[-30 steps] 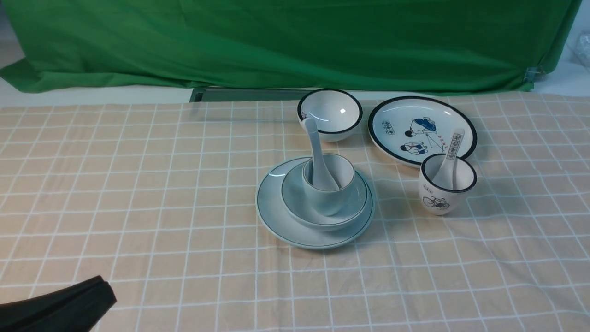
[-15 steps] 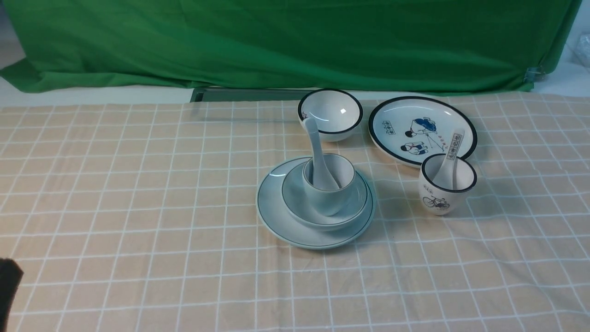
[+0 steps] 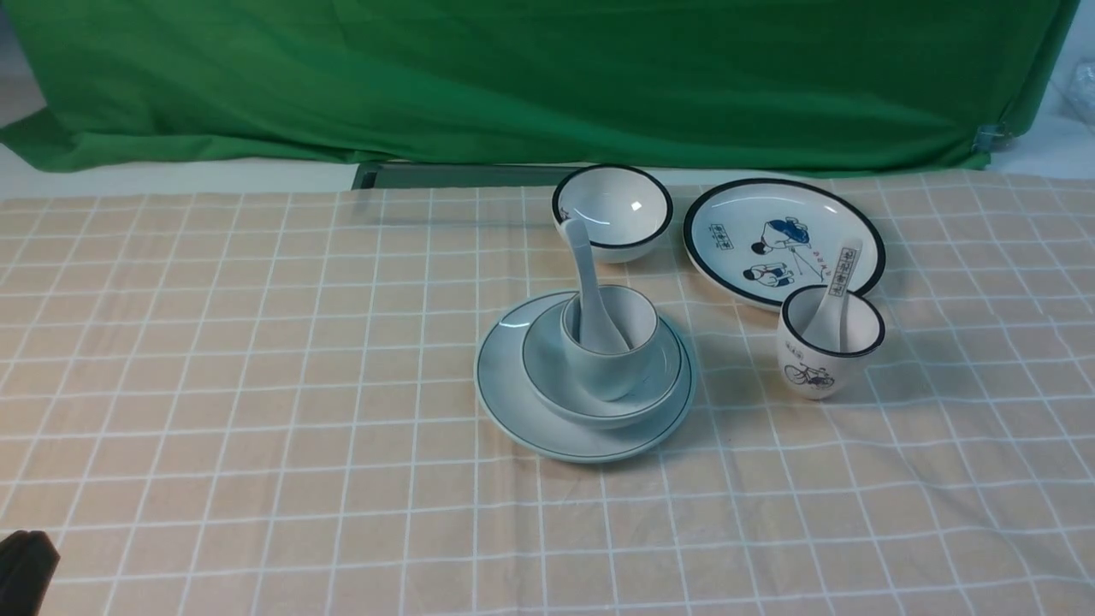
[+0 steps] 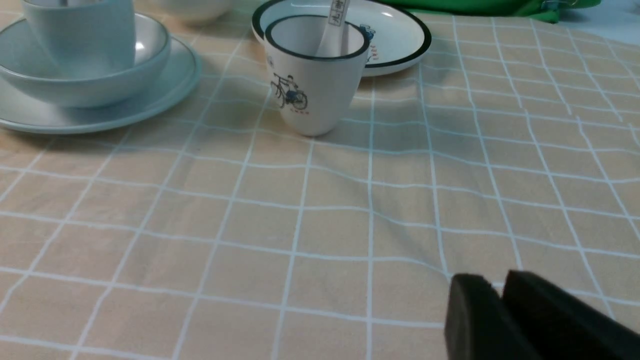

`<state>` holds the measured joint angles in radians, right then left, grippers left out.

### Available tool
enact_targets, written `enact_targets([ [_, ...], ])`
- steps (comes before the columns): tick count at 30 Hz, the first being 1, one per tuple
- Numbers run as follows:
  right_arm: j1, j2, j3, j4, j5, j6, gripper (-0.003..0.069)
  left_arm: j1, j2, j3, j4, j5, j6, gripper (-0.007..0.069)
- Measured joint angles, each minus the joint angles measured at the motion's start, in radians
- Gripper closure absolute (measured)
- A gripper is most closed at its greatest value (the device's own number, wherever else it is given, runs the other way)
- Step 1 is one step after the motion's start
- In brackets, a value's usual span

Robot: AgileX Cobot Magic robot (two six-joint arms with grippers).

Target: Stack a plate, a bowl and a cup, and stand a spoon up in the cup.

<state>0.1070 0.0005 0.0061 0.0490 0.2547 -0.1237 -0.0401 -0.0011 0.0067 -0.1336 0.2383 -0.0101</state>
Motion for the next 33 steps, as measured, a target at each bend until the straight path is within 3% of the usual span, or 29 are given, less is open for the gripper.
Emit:
enact_targets([
  [33,0.000,0.000,0.001,0.001,0.000,0.000,0.0466,0.000,0.000,0.000,-0.001,-0.001,0.010,0.0621],
])
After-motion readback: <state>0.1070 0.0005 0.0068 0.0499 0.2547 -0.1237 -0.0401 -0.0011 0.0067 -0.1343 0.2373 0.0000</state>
